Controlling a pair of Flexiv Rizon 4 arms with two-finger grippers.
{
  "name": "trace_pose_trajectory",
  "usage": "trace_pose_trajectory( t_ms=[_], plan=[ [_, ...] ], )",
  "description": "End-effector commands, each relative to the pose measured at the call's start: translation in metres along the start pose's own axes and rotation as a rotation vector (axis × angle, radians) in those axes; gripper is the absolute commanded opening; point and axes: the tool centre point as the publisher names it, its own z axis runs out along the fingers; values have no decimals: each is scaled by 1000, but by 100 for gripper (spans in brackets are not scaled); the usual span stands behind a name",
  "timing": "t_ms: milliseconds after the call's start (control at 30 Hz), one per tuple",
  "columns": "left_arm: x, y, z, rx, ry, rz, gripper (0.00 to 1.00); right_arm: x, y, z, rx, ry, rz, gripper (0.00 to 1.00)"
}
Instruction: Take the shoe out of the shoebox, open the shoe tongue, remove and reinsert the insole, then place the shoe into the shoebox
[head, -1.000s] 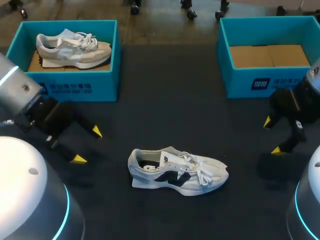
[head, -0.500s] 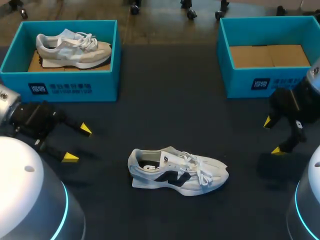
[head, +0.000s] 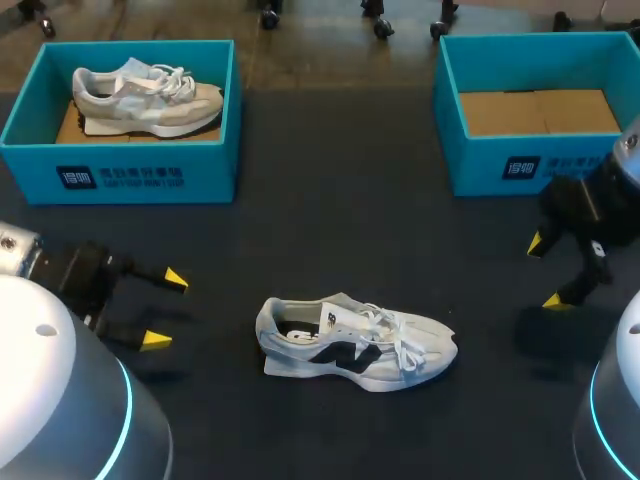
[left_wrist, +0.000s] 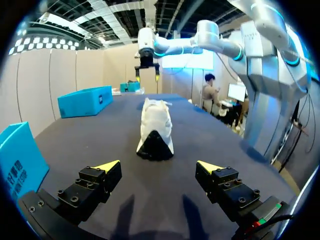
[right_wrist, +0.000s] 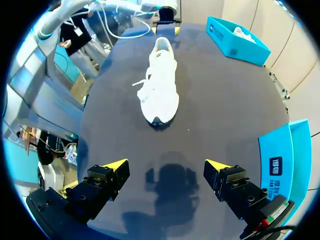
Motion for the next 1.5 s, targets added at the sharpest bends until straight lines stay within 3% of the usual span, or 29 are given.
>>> trace_pose_trajectory(
  t_ms=[33,200,433,900,1133,1500],
  plan=[
    [2,-11,1,-38,-9,-2,100,0,0,1,2,-1,0,100],
    [2,-11,1,-38,-9,-2,100,0,0,1,2,-1,0,100],
    [4,3,19,47,-55,-51,100,0,0,1,2,-1,0,100],
    [2,12,36,103,-56,-81,100,0,0,1,2,-1,0,100],
    [-1,13,42,119,-66,-85,100,0,0,1,2,-1,0,100],
    [-7,5,70,151,-64,-110,100,0,0,1,2,-1,0,100]
  ],
)
